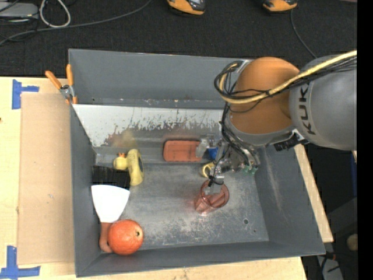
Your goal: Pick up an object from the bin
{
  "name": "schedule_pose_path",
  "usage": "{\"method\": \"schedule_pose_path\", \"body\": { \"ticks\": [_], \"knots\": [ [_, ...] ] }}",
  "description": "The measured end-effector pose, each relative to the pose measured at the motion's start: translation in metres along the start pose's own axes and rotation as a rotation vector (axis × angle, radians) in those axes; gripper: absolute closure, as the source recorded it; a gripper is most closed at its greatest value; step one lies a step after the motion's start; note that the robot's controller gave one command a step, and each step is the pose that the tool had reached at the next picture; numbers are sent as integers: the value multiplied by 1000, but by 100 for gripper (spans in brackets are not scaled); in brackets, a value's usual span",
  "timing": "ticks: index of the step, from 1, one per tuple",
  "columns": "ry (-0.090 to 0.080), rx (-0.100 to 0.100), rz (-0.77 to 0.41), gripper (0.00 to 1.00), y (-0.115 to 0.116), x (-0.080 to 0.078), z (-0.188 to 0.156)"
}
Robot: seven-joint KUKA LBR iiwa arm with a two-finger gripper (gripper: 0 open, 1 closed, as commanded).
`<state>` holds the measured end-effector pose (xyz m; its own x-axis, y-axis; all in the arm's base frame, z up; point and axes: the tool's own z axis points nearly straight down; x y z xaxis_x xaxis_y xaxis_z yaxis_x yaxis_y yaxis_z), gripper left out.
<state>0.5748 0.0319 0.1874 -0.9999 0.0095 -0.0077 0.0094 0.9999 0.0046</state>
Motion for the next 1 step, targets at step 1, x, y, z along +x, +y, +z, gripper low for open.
{"method": "schedule_pose_path", "body": {
  "ticks": [1],
  "knots": [
    [2,2,-35,0,-7,-30,-48]
  ]
}}
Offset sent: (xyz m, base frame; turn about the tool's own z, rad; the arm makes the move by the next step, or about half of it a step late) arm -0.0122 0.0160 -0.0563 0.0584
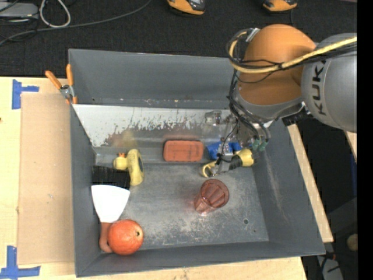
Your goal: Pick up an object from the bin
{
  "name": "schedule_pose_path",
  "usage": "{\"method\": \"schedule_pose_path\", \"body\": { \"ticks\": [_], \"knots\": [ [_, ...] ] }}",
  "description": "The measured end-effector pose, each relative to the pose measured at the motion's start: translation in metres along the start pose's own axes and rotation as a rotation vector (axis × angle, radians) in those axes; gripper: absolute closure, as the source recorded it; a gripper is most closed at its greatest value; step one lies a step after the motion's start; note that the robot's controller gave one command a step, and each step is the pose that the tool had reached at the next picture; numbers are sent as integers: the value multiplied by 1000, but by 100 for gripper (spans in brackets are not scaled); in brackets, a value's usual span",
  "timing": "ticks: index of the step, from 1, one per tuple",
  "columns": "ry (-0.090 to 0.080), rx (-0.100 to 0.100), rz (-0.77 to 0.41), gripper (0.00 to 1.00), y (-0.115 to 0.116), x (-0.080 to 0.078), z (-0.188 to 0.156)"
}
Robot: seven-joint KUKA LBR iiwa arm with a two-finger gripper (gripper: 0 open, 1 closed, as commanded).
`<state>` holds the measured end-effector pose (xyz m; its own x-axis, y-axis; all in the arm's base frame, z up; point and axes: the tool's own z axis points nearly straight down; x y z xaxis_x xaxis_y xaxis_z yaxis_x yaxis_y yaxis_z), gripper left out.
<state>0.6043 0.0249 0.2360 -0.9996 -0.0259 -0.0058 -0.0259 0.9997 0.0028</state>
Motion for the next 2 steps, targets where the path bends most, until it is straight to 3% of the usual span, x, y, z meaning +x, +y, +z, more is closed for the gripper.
{"method": "schedule_pose_path", "body": {
  "ticks": [1,2],
  "knots": [
    [10,1,56,0,15,25,62],
    [-5,0,32,0,20,9,78]
  ]
}}
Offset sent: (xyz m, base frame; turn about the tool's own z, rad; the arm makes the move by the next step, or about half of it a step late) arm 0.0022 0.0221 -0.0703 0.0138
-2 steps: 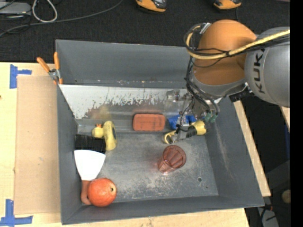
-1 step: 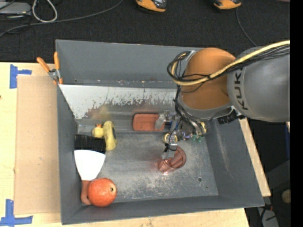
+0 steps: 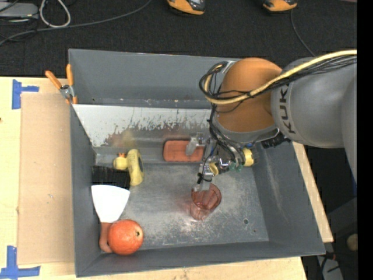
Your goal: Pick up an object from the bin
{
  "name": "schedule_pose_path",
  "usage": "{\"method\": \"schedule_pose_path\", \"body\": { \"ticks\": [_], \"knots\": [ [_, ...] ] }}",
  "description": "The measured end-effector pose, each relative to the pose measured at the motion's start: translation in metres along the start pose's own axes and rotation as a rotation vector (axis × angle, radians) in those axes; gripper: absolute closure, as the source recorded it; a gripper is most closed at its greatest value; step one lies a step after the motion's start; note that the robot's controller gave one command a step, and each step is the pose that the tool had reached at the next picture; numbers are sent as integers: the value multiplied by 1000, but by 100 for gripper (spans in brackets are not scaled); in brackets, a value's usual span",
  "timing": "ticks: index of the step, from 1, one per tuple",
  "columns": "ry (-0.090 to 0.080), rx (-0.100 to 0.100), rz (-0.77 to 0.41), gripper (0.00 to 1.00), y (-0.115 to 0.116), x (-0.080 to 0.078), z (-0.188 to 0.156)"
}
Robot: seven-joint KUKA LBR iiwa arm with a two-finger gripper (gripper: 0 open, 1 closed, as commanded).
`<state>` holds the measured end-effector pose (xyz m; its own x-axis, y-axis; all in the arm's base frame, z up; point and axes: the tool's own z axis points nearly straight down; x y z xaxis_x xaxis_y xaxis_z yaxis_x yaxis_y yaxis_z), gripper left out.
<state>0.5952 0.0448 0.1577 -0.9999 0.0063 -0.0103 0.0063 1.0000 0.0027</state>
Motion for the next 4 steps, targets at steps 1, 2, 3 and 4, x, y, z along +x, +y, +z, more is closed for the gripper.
{"method": "schedule_pose_path", "body": {
  "ticks": [1,2,3,4],
  "knots": [
    [10,0,32,0,8,-2,47],
    [6,-1,34,0,6,-17,81],
    [22,0,73,100,32,-1,82],
    [20,-1,74,100,32,-1,81]
  ]
}}
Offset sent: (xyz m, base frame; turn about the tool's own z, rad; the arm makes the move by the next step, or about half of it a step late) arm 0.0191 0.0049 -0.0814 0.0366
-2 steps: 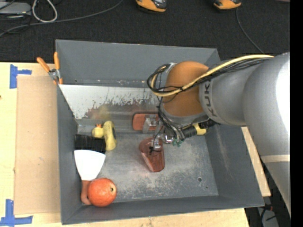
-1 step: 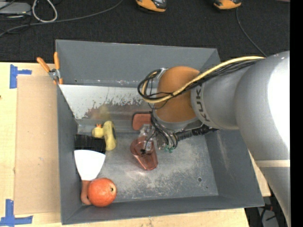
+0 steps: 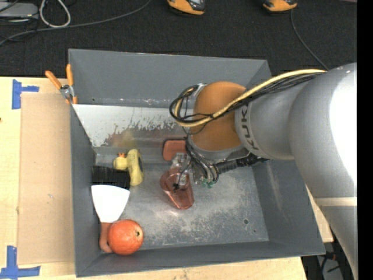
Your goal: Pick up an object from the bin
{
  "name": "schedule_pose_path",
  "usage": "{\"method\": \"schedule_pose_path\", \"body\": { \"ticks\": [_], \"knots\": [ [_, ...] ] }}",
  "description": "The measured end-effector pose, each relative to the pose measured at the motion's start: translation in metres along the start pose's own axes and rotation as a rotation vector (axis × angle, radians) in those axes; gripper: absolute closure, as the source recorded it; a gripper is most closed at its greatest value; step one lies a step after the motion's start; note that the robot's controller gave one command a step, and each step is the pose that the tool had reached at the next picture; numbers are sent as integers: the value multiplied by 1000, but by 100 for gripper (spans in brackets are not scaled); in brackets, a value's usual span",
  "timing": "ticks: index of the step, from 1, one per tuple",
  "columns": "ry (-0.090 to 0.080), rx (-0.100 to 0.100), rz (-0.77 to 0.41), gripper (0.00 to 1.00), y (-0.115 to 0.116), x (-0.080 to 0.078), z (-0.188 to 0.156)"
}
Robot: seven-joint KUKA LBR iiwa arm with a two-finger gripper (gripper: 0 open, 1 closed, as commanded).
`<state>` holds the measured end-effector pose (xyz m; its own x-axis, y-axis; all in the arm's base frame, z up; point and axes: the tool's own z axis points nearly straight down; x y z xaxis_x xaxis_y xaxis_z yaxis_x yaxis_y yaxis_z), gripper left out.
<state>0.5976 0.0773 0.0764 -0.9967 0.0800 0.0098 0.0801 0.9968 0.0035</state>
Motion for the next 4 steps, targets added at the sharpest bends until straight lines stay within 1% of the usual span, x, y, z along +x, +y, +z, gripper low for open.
{"method": "schedule_pose_path", "body": {
  "ticks": [1,2,3,4],
  "knots": [
    [12,1,6,100,-3,1,-14],
    [-6,0,-6,100,1,1,-40],
    [8,1,-24,100,4,20,-47],
    [-6,-2,-79,100,20,-2,-71]
  ]
}}
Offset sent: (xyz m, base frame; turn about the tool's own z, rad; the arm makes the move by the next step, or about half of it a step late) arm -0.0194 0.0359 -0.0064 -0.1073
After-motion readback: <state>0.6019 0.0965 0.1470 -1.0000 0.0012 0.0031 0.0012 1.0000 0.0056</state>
